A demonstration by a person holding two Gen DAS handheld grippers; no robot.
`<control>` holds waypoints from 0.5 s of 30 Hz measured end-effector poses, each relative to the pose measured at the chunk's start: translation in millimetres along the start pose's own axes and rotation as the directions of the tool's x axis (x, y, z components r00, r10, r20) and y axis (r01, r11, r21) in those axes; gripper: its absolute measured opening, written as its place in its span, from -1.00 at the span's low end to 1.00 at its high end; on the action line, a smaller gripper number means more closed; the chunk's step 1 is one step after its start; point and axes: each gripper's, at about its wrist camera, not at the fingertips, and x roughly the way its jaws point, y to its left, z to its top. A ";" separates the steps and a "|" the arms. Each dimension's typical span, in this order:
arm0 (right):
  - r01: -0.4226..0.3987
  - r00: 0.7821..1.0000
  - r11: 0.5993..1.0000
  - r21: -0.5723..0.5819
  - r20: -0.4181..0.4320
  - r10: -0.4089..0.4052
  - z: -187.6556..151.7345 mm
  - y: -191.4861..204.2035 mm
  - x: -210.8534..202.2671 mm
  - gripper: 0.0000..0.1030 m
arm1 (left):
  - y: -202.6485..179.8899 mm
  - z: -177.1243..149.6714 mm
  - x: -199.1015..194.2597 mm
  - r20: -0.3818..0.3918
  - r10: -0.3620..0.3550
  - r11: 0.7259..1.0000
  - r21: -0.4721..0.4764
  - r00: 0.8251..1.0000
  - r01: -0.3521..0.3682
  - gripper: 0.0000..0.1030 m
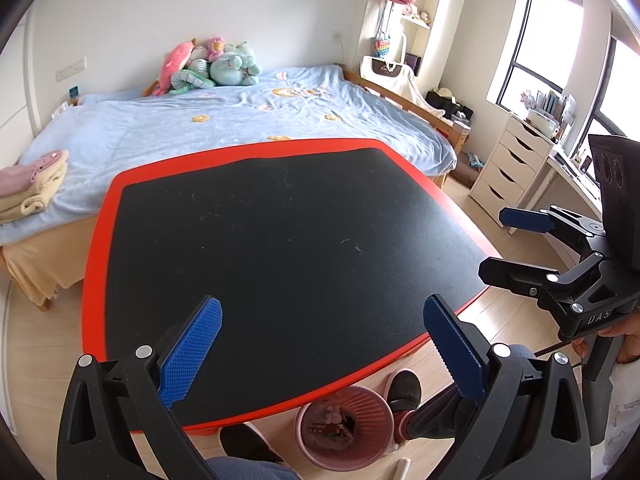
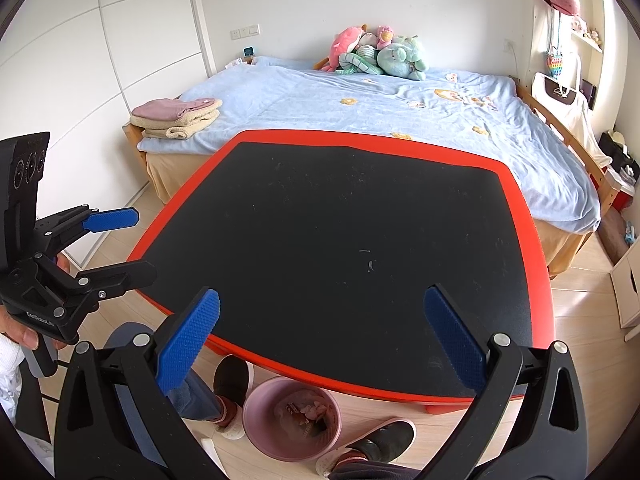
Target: Collect trash
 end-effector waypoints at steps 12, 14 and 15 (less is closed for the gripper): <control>-0.001 1.000 1.000 0.002 -0.005 0.001 -5.3 -1.5 1.3 0.95 | -0.5 -3.8 4.4 -0.007 -0.004 1.000 0.001 1.000 0.004 0.88; -0.001 1.000 1.000 0.002 -0.005 0.001 -6.3 -2.2 1.4 0.95 | 0.9 -3.7 5.3 -0.008 -0.007 1.000 -0.002 1.000 0.007 0.88; -0.001 1.000 1.000 0.003 -0.006 0.001 -7.7 -2.4 1.5 0.95 | 1.0 -3.7 6.1 -0.008 -0.007 1.000 -0.002 1.000 0.007 0.88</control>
